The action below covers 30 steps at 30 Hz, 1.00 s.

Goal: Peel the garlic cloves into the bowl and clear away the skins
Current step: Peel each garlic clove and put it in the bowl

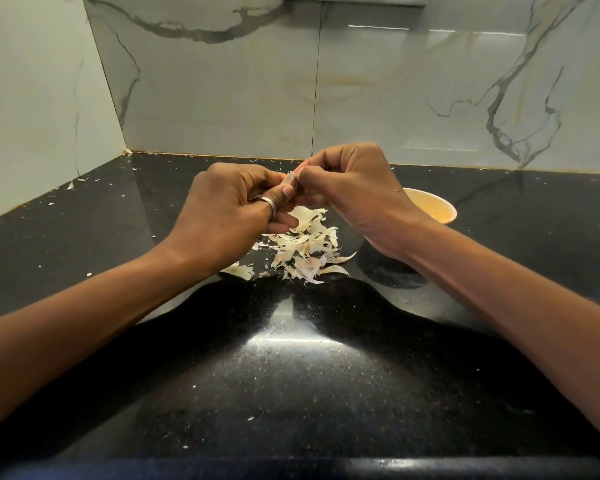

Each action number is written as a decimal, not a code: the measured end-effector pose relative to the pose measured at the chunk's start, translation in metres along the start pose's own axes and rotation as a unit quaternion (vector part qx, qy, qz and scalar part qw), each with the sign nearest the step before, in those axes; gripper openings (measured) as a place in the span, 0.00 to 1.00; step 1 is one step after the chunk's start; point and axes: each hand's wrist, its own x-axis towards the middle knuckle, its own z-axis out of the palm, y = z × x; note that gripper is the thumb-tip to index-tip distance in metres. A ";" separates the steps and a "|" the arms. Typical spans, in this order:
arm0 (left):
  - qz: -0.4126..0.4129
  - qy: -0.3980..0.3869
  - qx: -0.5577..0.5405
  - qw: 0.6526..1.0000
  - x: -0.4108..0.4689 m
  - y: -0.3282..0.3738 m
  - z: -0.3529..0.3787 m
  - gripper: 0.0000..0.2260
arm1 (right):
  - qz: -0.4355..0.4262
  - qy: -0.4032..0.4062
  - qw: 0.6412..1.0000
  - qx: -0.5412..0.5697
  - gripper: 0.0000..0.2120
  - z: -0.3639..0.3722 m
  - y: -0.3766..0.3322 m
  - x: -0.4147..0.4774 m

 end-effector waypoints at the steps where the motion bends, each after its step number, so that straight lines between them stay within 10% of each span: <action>1: 0.007 0.001 0.020 1.000 0.000 -0.001 0.000 0.08 | -0.003 0.003 1.000 -0.020 0.05 0.000 0.001 0.001; 19: -0.019 0.030 0.055 0.998 0.001 0.006 -0.004 0.09 | -0.255 0.017 0.902 -0.348 0.07 0.000 0.001 -0.001; 30: -0.084 0.009 -0.048 0.995 0.002 0.010 -0.010 0.10 | -0.168 0.014 0.949 -0.265 0.05 0.004 -0.002 -0.003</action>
